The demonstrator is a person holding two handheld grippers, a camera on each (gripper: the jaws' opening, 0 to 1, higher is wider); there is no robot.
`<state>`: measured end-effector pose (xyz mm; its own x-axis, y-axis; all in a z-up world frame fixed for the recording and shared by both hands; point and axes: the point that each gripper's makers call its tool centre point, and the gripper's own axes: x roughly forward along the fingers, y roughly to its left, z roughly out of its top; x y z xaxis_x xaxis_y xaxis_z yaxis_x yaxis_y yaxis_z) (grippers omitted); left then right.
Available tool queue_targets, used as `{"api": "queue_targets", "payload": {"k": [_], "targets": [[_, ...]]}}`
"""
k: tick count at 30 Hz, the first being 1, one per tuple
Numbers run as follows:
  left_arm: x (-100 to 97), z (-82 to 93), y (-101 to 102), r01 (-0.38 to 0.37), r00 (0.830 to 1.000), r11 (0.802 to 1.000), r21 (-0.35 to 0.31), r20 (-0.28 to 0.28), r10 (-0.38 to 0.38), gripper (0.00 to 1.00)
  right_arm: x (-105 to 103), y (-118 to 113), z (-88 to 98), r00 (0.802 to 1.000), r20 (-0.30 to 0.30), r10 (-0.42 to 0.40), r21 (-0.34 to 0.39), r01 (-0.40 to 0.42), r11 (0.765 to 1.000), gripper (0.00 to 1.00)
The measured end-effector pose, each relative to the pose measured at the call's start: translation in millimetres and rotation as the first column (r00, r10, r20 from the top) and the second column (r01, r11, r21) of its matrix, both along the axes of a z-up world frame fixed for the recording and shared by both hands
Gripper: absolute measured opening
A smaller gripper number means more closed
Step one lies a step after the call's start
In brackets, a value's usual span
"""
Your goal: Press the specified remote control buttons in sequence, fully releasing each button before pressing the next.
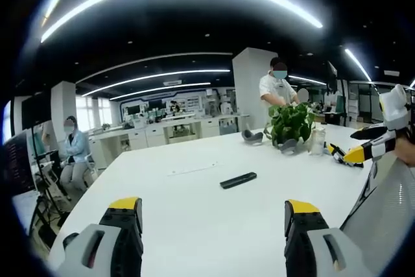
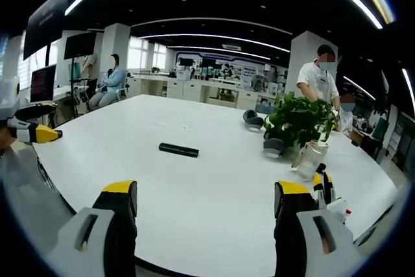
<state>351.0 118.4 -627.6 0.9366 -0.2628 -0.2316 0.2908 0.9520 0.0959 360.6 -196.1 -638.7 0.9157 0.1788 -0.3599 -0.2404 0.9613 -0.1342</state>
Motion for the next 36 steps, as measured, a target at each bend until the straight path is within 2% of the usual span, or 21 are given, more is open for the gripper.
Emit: {"api": "queue_targets", "payload": {"k": [33, 36], "targets": [[-0.6, -7.5, -4, 0.021, 0.999, 1.0, 0.02, -0.036, -0.02, 0.93, -1, 4, -5.7, 0.999, -0.027, 0.025, -0.037, -0.026, 0.999, 0.89], [-1.1, -10.5, -6, 0.028, 0.998, 0.999, 0.025, -0.053, -0.027, 0.92, -1, 5, -5.8, 0.999, -0.028, 0.025, -0.039, -0.026, 0.999, 0.89]]}}
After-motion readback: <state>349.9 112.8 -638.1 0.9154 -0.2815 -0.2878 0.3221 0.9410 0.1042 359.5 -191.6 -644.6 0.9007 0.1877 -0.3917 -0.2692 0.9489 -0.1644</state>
